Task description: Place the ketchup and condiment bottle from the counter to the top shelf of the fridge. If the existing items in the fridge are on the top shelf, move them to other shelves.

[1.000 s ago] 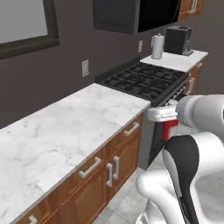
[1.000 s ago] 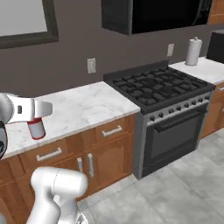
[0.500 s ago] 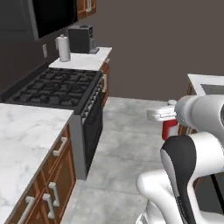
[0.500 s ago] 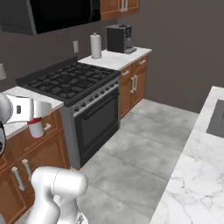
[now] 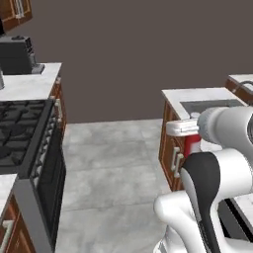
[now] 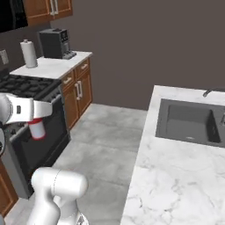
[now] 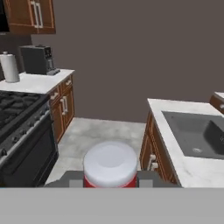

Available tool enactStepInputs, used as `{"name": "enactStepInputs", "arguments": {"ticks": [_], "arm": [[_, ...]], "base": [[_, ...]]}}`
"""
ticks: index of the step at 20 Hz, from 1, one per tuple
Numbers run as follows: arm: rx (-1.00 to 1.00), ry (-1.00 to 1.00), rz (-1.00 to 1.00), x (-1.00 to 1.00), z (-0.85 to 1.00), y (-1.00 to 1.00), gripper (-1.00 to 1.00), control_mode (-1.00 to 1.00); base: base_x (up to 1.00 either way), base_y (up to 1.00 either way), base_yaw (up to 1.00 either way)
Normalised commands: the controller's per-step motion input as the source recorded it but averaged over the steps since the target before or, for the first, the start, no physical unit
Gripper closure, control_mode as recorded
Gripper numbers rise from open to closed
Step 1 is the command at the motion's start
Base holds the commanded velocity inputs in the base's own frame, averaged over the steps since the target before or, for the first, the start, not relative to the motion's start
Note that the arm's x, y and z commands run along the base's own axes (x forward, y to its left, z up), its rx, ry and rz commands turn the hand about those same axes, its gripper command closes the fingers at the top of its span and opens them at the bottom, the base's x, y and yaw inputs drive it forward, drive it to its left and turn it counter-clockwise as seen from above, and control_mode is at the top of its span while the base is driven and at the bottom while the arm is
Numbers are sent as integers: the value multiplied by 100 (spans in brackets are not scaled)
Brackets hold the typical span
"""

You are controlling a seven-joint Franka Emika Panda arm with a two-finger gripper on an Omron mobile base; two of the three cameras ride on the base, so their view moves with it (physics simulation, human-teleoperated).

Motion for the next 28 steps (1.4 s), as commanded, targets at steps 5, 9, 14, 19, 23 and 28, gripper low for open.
{"name": "enactStepInputs", "arguments": {"ticks": [5,9,14,19,23,28], "arm": [[0,0,0,0,0,0,100,100],[0,0,0,0,0,0,100,100],[0,0,0,0,0,0,100,100],[0,0,0,0,0,0,100,100],[0,0,0,0,0,0,100,100],[0,0,0,0,0,0,100,100]], "base": [[100,28,-28],[100,38,-27],[100,29,-27],[100,34,-27],[100,29,-24],[100,28,-24]]}}
